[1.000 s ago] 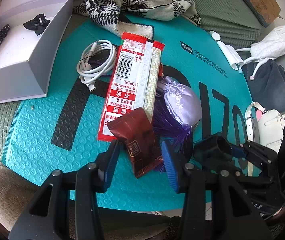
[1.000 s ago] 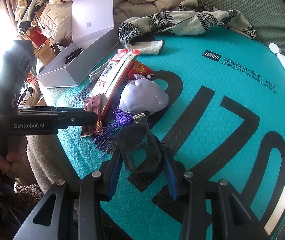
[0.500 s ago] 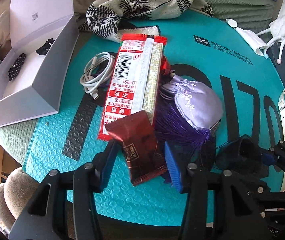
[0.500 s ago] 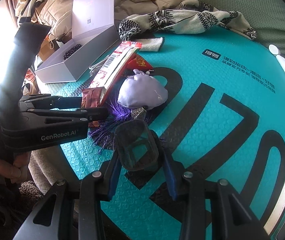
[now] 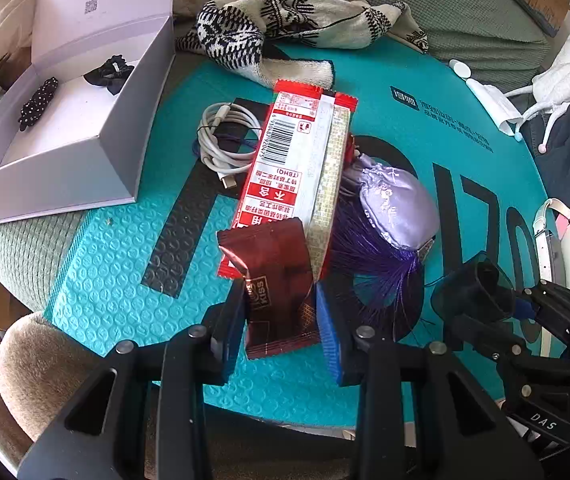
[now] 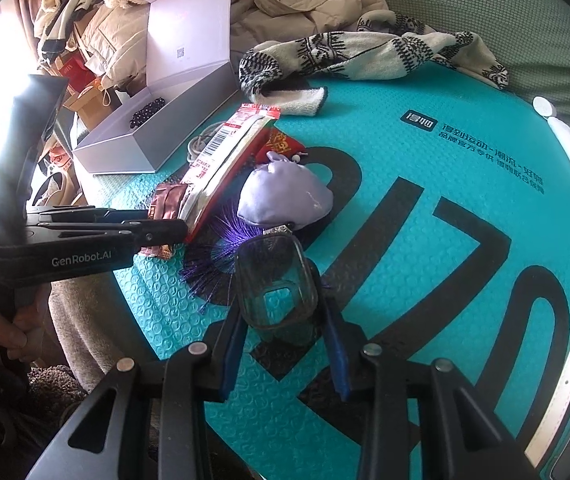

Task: Organize objects
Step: 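Lift and carry the candy and cup toward the white box with both tools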

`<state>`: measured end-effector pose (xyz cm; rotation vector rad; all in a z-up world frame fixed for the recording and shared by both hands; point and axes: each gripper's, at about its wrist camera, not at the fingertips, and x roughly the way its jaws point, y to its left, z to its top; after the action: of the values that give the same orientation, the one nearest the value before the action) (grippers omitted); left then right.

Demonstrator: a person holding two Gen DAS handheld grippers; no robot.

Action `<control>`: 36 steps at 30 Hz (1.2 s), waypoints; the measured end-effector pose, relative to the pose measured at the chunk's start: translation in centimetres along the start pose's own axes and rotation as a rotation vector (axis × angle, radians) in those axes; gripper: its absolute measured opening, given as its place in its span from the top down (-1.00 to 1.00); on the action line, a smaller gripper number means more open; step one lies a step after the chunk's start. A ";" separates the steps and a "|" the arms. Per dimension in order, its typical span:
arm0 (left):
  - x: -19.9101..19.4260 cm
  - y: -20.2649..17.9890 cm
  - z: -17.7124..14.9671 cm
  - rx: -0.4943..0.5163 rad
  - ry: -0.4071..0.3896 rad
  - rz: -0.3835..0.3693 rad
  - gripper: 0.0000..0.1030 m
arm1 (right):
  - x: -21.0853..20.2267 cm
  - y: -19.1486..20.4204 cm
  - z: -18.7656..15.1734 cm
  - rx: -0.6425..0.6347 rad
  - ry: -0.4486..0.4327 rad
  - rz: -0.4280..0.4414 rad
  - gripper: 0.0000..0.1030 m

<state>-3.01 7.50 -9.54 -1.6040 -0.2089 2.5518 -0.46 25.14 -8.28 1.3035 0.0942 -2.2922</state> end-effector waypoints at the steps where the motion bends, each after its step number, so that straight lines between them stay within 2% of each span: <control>1: -0.2 0.2 -0.1 -0.003 -0.003 -0.002 0.38 | -0.1 0.1 0.1 -0.003 -0.002 0.001 0.29; 17: -5.1 2.8 -1.5 -0.049 -0.075 0.042 0.38 | -1.0 3.2 1.3 -0.087 -0.036 0.057 0.29; 36: -10.6 7.3 -3.6 -0.148 -0.142 0.136 0.38 | -1.0 10.3 4.1 -0.306 -0.067 0.177 0.29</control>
<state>4.59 -1.30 -3.05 -1.5338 -0.3188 2.8186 1.40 15.30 -3.43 1.0355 0.2833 -2.0728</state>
